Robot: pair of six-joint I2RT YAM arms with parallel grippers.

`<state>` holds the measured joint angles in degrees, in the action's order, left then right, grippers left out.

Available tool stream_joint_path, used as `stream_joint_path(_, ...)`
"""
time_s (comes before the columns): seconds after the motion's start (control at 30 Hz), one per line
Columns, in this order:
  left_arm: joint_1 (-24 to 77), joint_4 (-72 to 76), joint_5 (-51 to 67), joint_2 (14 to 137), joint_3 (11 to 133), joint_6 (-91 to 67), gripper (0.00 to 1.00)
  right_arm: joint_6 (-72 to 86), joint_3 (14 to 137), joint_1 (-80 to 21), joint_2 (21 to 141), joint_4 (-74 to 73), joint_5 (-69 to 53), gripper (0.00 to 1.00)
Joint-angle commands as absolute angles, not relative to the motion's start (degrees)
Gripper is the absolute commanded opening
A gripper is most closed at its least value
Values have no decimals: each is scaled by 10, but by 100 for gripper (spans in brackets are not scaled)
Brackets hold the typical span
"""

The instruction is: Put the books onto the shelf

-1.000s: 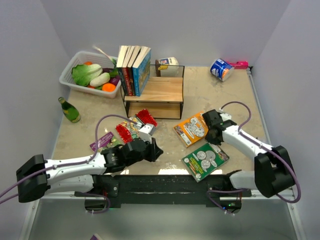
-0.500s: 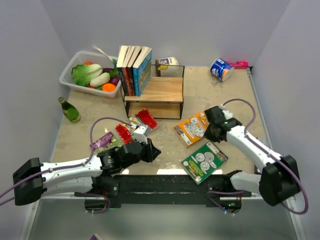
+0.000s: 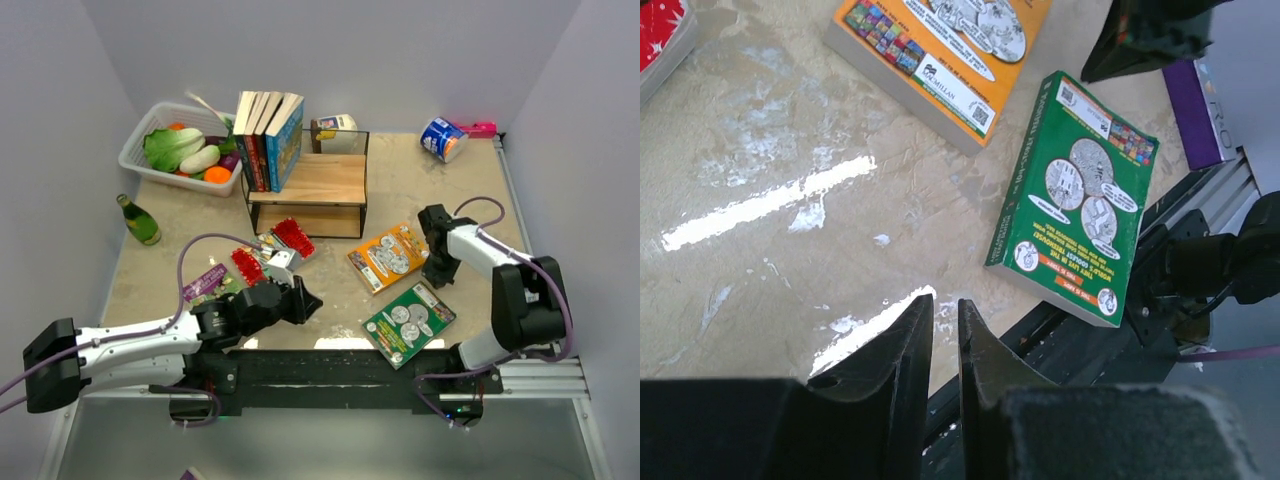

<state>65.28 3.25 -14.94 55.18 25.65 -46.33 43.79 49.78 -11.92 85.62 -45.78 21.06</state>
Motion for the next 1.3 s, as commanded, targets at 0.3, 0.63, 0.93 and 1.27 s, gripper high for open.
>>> stream_joint_path(0.3,650,61,-156,563,258,-454,20,461,426,-244,855,-403,41,0)
stream_joint_path(0.63,650,118,-64,577,199,-478,35,511,436,-395,876,-301,-23,0)
stream_joint_path(0.93,637,178,141,645,189,-503,91,477,400,-405,869,-216,-15,0)
stream_joint_path(1.27,641,385,265,760,131,-652,100,462,366,-406,849,-165,-10,0)
